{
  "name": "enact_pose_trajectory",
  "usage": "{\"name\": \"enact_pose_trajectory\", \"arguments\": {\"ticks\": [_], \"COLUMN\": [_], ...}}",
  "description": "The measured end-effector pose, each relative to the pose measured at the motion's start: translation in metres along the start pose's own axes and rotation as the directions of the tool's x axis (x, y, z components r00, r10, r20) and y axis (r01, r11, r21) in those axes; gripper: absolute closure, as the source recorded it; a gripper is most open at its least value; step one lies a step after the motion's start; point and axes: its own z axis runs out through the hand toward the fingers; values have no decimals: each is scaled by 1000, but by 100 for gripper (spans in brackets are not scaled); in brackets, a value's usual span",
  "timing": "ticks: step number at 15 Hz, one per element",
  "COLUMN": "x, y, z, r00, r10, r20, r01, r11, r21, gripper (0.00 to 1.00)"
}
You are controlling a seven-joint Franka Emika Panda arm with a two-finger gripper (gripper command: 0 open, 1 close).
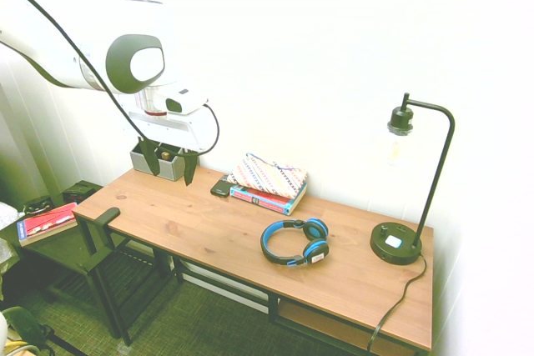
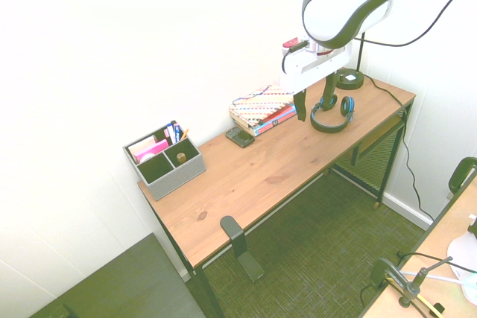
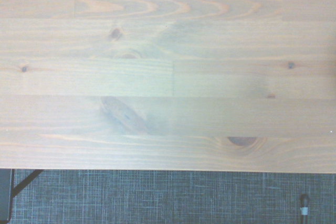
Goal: Hang the headphone
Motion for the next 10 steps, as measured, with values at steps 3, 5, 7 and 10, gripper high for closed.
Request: {"name": "enact_pose_trajectory", "arguments": {"ticks": [3,5,7,10], "x": [1,10,33,72], "y": [-1,2,16,43], "z": [0,6,21,50], "r00": [999,992,972,937], "r10": [-33,-127,-234,-349], "r20": [-4,-12,-4,-12], "r01": [33,127,234,350], "r11": [999,992,972,937], "r21": [4,14,20,27], "gripper": [0,0,0,0]}}
